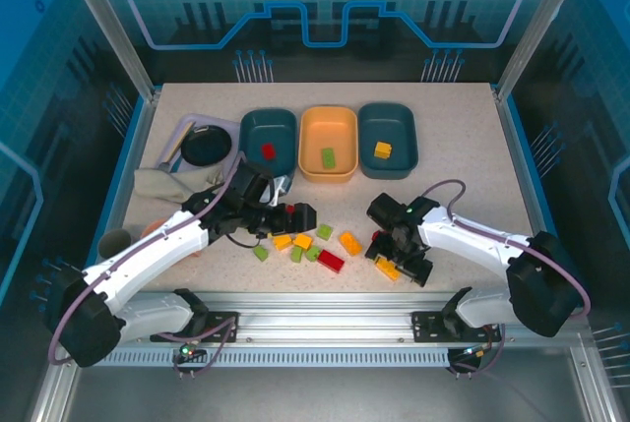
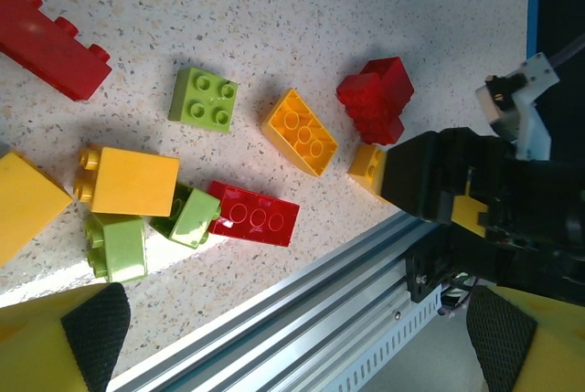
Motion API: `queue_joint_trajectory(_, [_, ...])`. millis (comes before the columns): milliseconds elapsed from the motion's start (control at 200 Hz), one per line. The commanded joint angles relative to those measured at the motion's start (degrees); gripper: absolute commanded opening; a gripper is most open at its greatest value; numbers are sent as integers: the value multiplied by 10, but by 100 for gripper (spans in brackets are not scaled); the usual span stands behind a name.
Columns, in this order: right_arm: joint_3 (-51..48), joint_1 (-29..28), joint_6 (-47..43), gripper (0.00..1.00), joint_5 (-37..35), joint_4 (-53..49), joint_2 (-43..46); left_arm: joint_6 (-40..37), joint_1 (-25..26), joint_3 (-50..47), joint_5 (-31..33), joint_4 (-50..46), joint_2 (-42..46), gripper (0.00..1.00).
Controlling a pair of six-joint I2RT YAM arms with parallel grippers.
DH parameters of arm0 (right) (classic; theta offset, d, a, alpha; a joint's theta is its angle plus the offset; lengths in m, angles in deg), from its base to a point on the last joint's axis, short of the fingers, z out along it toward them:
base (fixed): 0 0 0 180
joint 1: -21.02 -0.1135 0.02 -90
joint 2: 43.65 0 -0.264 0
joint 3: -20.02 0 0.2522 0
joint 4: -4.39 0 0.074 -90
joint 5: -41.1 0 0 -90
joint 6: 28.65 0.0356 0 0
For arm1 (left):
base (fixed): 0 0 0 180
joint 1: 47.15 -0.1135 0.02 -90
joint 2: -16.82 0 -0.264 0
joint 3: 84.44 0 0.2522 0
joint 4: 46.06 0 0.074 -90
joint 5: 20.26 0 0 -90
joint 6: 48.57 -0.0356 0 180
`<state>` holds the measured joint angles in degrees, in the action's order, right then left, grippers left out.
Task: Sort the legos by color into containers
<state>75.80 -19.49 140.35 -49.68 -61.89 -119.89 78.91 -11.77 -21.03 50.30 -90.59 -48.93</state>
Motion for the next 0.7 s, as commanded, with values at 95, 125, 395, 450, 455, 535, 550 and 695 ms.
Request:
queue_joint_trajectory(95, [-44,6,66,100,7,72,20,-3,11,-6,-19,10,19,99])
queue_joint_trajectory(125, [-53,9,67,100,10,85,20,-3,12,-7,-19,11,20,99])
queue_joint_trajectory(395, [-65,14,59,99,16,123,14,2,17,-11,-15,13,26,99])
queue_joint_trajectory(450, [-67,16,57,98,15,126,11,4,17,-11,-14,15,25,99])
queue_joint_trajectory(455, [-67,17,56,98,15,126,11,4,17,-11,-14,14,25,99])
queue_joint_trajectory(535, [-70,22,51,96,15,130,8,7,17,-12,-13,17,25,99])
queue_joint_trajectory(550, [-70,23,50,95,15,130,7,7,18,-12,-13,18,25,99])
queue_joint_trajectory(695, [-78,32,49,89,14,135,4,10,18,-13,-13,20,25,99])
